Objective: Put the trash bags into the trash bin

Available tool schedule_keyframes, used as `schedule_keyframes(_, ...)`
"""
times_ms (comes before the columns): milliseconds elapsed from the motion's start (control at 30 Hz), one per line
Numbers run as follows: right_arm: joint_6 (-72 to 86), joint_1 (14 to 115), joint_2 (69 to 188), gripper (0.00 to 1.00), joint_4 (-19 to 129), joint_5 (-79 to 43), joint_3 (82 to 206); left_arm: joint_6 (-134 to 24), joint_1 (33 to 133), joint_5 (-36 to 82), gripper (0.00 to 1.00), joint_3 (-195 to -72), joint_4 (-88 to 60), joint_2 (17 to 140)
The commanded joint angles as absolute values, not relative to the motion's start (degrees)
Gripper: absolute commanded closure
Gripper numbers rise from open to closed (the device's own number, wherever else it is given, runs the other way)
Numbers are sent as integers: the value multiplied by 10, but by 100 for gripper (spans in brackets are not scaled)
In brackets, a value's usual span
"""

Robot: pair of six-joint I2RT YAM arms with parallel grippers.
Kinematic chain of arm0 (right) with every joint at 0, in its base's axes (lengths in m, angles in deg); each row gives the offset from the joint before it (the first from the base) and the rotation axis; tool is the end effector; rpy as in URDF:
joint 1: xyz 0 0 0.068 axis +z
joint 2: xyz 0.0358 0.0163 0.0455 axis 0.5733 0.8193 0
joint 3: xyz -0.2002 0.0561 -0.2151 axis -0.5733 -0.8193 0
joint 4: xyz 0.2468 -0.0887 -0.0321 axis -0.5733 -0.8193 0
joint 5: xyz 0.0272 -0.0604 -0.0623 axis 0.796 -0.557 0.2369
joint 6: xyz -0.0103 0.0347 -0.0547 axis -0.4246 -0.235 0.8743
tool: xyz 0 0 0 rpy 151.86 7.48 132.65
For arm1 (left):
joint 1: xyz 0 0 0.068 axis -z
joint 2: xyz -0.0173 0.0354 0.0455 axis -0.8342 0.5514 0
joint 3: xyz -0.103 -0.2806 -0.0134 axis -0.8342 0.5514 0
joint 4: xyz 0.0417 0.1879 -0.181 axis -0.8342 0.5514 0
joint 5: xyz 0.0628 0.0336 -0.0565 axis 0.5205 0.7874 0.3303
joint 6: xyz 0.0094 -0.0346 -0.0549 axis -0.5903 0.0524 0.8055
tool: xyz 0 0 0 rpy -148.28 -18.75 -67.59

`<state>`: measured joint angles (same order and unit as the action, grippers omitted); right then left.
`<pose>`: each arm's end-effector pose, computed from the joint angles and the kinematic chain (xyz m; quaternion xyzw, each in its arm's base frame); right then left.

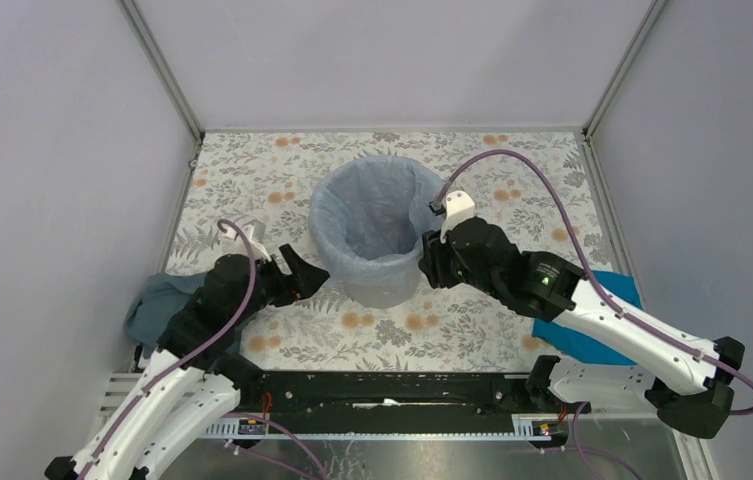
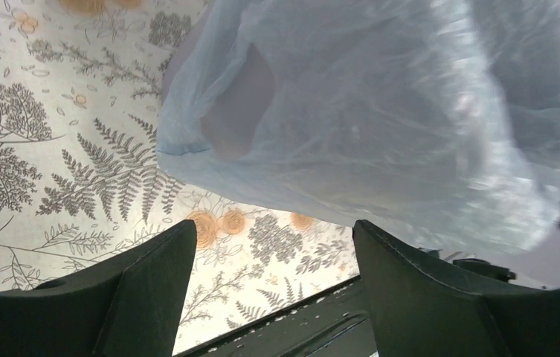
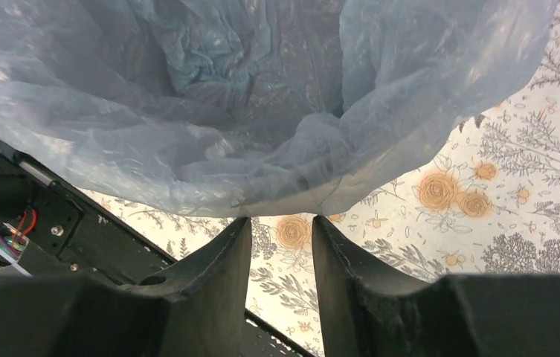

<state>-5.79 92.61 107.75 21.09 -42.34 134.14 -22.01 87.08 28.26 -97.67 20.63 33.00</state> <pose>0.1324 0.1815 0.3902 -0.2097 0.8289 0.2172 0.4709 0.1032 -0.0641 0.2894 -0.0905 0.8461 -0.3389 0.4013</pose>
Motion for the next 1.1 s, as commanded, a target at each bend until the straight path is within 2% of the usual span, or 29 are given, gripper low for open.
schedule_keyframes(0, -85, 926, 1074, 57, 248, -439, 1340, -198, 873, 312, 18, -1028, 226, 299)
schedule_keyframes(200, -70, 926, 1062, 34, 179, -454, 1422, -215, 873, 347, 18, -1066, 241, 305)
schedule_keyframes(367, -23, 922, 1101, 32, 144, -546, 1504, -219, 873, 405, 16, -1082, 250, 314)
schedule_keyframes(467, 7, 908, 1158, 30, 125, -542, 1580, -226, 873, 422, 12, -1097, 246, 333)
schedule_keyframes(533, 20, 891, 1179, 26, 135, -528, 1596, -229, 873, 432, 11, -1106, 249, 343)
schedule_keyframes(567, 22, 864, 1187, 28, 142, -505, 1596, -228, 873, 440, 10, -1106, 251, 345)
schedule_keyframes(667, 18, 752, 1200, 40, 204, -386, 1559, -221, 872, 466, 9, -1103, 250, 342)
schedule_keyframes(700, 16, 742, 1205, 44, 216, -367, 1551, -220, 873, 470, 9, -1103, 247, 342)
schedule_keyframes(867, 0, 739, 1187, 54, 295, -296, 1473, -230, 873, 469, 8, -1112, 227, 363)
schedule_keyframes(933, -9, 738, 1178, 61, 312, -305, 1437, -237, 872, 463, 8, -1115, 212, 373)
schedule_keyframes(1067, -20, 738, 1162, 64, 338, -326, 1354, -250, 873, 470, 8, -1131, 197, 392)
